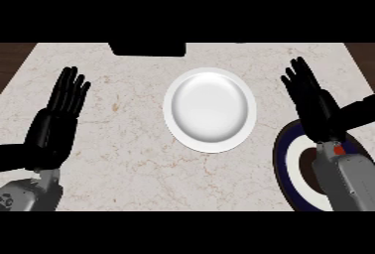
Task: Pick the bell pepper from the plate and place it in the plate
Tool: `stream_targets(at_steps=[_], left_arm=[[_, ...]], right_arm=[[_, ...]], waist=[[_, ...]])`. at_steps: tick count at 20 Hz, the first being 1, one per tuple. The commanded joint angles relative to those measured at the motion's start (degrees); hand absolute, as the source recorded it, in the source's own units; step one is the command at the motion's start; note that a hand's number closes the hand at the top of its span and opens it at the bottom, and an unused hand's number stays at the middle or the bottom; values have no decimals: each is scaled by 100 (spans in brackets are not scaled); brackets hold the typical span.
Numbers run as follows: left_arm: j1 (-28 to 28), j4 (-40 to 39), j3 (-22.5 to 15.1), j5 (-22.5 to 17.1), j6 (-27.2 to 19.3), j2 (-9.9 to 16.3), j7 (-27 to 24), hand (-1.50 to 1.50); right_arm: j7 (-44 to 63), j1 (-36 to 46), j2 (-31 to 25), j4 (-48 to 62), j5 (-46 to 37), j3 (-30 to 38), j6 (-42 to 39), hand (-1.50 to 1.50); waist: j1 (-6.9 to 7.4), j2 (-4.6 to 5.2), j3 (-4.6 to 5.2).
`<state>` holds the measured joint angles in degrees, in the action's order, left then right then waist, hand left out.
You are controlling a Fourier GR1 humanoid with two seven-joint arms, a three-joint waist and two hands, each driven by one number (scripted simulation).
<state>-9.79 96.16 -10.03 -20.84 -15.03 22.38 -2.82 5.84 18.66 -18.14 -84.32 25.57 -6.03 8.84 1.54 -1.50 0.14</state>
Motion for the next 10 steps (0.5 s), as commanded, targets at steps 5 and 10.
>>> stream_targets(at_steps=[5,10], left_arm=[[772,-1070,-393,64,-97,-109,757,0],[944,-1234,-714,-103,27,-401,1062,0]], right_arm=[[-950,958,-1409,-384,706,833,-2386,150],[-2597,514,-2407,836,-261,1807,-2551,-150]], waist=[[-162,272,-51],[-207,312,-62]])
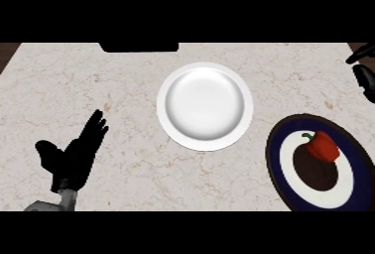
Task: Pick the bell pepper from the plate and place it in the plate
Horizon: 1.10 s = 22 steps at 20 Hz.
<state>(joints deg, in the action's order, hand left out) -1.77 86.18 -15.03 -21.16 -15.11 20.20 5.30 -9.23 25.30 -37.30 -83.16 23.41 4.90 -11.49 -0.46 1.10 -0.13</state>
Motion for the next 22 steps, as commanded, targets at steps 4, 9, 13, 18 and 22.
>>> stream_targets(at_steps=[4,9,13,18,22], left_arm=[[113,-438,-292,39,124,-156,256,0],[102,-404,-457,178,42,-380,227,0],[50,-547,-439,186,138,-400,148,0],[108,-589,-465,253,58,-455,205,0],[-195,-754,-205,146,176,-408,303,0]], right_arm=[[-2665,-409,-468,1930,122,1043,-1631,-150],[-4101,-453,-1037,3170,-695,1085,-2506,-150],[-4159,-500,-1772,2848,-1567,585,-2378,-150],[-4315,-679,-2432,2323,-2484,-147,-2168,-150],[-4383,-509,-2380,2263,-3050,-600,-1631,-150]], waist=[[137,28,-28],[233,-7,-19],[231,-9,-13],[168,-54,-1],[141,-71,8]])
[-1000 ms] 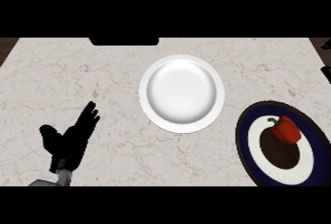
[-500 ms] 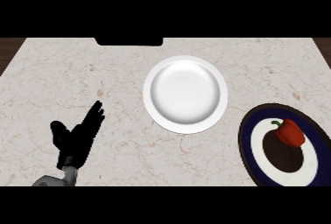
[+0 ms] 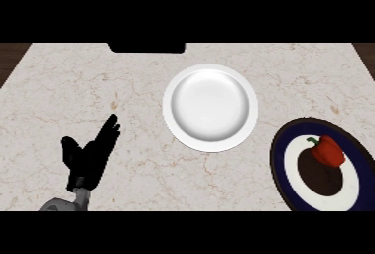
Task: Pick the bell pepper from the plate and place it in the plate
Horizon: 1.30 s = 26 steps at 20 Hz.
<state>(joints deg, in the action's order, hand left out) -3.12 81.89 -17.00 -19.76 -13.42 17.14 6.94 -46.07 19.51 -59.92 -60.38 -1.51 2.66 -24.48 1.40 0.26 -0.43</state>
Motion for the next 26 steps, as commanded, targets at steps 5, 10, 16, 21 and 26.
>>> stream_targets(at_steps=[5,10,16,21,26], left_arm=[[120,-368,0,163,43,-138,19,0],[73,-201,-78,384,-190,-336,329,0],[621,206,187,239,215,-65,190,0],[287,-74,383,309,282,-201,277,0],[185,154,287,535,172,-384,611,0]], right_arm=[[-908,-221,135,88,-1115,-699,284,-150],[6,-162,567,-568,-1378,-891,646,-150],[215,-484,912,-671,-1894,-1042,880,-150],[-58,-613,873,-593,-2075,-932,493,-150],[182,-983,1297,-1018,-2346,-821,919,-150]], waist=[[-89,-5,40],[-128,-26,44],[-100,-29,44],[-127,-26,43],[-154,-31,43]])
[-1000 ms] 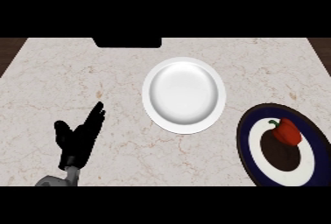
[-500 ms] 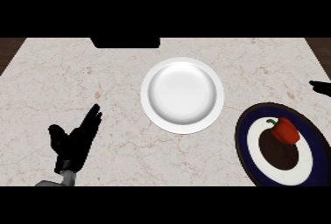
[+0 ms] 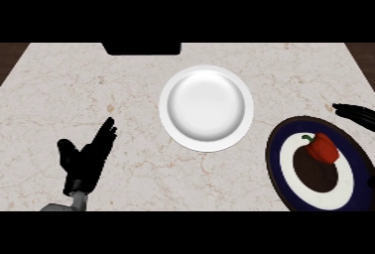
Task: Pick the bell pepper from the plate and place it in the plate
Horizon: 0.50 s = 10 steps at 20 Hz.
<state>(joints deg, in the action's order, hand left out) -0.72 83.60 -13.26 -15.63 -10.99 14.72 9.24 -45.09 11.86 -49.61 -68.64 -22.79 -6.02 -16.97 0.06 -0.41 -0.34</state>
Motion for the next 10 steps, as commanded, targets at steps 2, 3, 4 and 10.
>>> stream_targets(at_steps=[2,3,4,10], left_arm=[[157,-138,-12,191,-98,-211,102,0],[277,203,-23,63,35,-108,346,0],[121,-622,51,192,149,-225,-259,0],[310,-107,-49,408,-11,-362,17,0]], right_arm=[[225,-103,209,-182,-409,170,244,-150],[212,-223,336,-189,-606,69,460,-150],[248,-187,184,-216,-498,240,332,-150],[337,198,606,345,-1095,183,546,-150]], waist=[[-8,37,35],[1,35,33],[-30,42,37],[30,46,33]])
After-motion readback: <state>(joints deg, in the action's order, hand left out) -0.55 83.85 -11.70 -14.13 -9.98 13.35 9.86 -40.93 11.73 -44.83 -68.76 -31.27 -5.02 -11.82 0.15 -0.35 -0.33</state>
